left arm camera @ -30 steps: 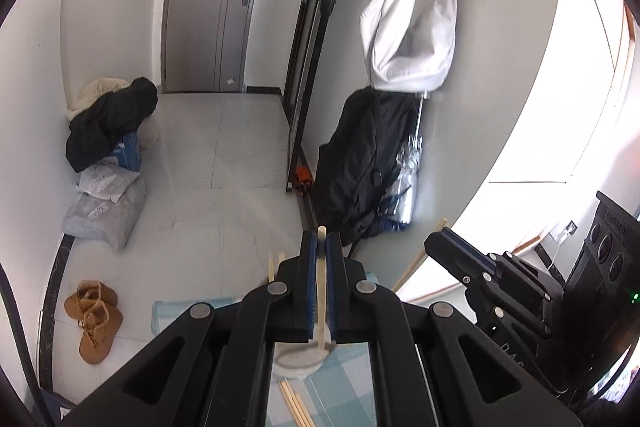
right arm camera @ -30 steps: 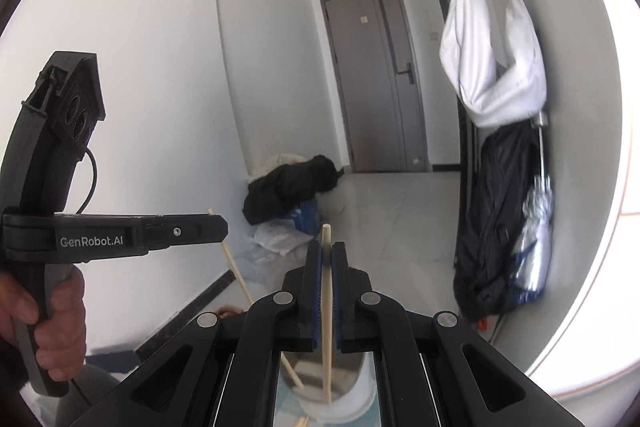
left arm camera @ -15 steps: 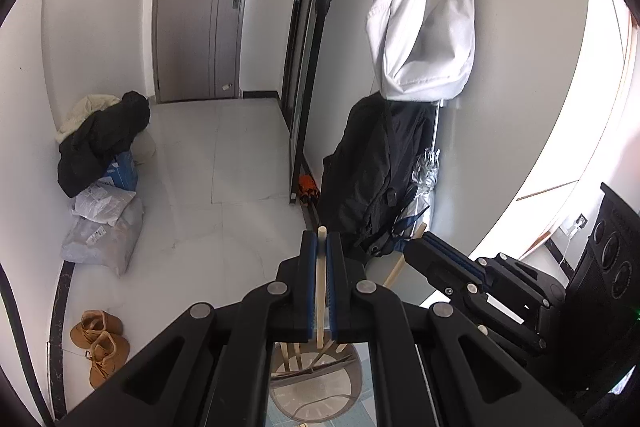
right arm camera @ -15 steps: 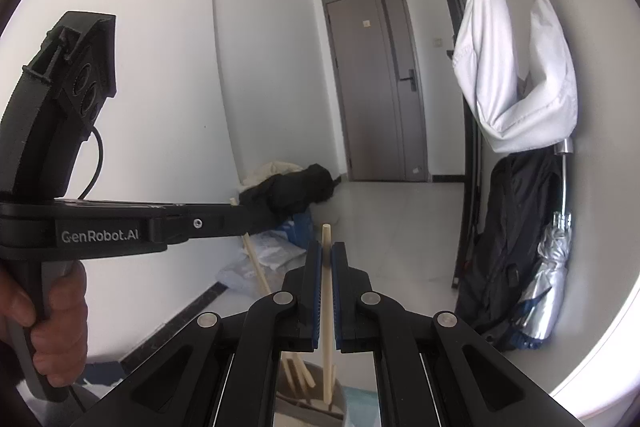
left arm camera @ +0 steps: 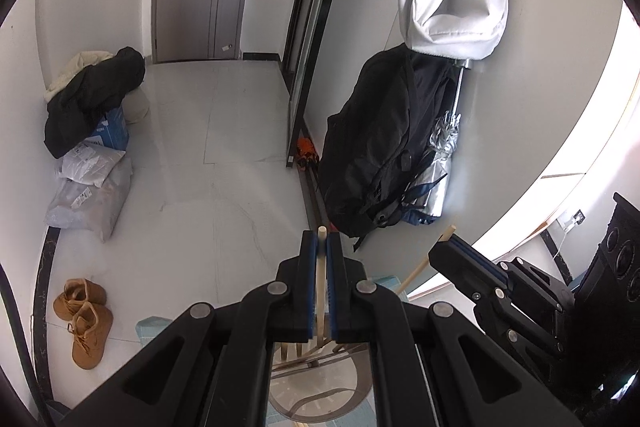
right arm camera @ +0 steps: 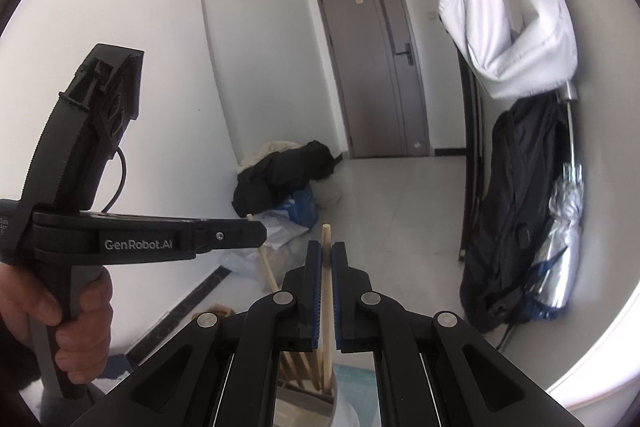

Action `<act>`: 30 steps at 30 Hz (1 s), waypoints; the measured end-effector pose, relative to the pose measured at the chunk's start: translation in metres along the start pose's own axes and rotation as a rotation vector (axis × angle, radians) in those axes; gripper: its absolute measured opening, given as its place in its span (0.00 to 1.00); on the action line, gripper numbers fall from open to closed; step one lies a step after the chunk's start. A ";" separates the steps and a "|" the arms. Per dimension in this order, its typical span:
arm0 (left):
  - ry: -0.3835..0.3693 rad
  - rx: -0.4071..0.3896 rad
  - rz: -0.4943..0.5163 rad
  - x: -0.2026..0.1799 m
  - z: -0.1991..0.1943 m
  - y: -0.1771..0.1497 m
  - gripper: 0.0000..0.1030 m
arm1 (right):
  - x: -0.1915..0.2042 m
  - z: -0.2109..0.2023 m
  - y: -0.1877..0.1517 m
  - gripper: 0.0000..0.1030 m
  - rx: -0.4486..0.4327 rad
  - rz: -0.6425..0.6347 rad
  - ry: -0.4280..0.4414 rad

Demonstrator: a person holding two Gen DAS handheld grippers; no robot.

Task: Organize utensils
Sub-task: 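Open both grippers to release the chopsticks into the holder, then move both open grippers down toward the remaining chopsticks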

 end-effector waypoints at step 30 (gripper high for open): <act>0.155 -0.066 -0.084 0.020 -0.047 -0.044 0.74 | 0.014 -0.049 -0.039 0.48 0.024 0.095 -0.028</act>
Point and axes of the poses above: each gripper's, at about its wrist camera, not at the fingertips, and z roughly the way its jaws point, x to its left, y to its top, the point moved 7 cm from there along z, roughly the way its jaws point, and after that the axes turned 12 degrees about y, right-handed, at the moved point
